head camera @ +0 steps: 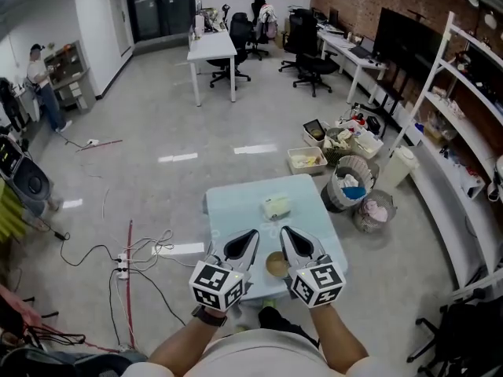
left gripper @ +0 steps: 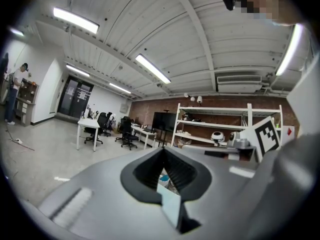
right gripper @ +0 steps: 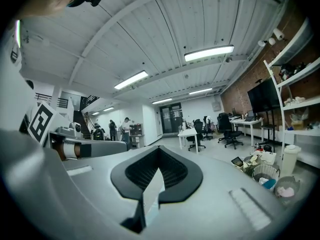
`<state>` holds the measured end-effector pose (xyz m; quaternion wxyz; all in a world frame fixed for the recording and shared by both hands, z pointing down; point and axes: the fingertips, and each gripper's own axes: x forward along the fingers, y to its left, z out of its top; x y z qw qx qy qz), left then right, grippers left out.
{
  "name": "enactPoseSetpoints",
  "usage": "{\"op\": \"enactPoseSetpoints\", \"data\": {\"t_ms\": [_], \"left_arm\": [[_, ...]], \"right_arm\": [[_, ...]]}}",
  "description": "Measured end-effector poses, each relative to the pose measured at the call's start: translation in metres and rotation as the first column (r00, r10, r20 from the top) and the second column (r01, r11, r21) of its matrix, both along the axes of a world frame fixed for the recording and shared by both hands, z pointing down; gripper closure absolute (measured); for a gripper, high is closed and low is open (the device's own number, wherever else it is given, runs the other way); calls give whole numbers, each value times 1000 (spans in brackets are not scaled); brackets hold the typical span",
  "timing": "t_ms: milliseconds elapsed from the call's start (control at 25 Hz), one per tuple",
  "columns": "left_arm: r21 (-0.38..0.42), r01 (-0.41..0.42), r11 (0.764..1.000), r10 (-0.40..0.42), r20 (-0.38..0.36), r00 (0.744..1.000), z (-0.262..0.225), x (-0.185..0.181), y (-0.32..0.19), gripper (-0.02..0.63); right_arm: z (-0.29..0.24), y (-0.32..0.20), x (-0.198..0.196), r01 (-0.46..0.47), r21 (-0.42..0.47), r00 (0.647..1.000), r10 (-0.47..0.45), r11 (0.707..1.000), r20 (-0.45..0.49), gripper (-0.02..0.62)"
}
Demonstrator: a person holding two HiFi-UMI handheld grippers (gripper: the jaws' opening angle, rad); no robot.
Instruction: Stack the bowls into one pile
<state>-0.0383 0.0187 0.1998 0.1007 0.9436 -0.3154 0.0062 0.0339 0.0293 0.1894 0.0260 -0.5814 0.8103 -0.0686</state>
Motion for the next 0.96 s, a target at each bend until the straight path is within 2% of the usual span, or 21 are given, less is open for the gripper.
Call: {"op": "enactPoseSetpoints", "data": {"t_ms": [280, 960], "left_arm": [[29, 0, 1000, 1, -13, 1000, -10, -6, 3, 600], [43, 54, 998, -53, -15, 998, -14, -20, -18, 600]], "right_arm": [[-11, 3, -8, 3, 32, 1000, -2, 999, -16, 584], [-4, -14, -13, 27, 22, 1000, -27, 999, -11, 585]]}}
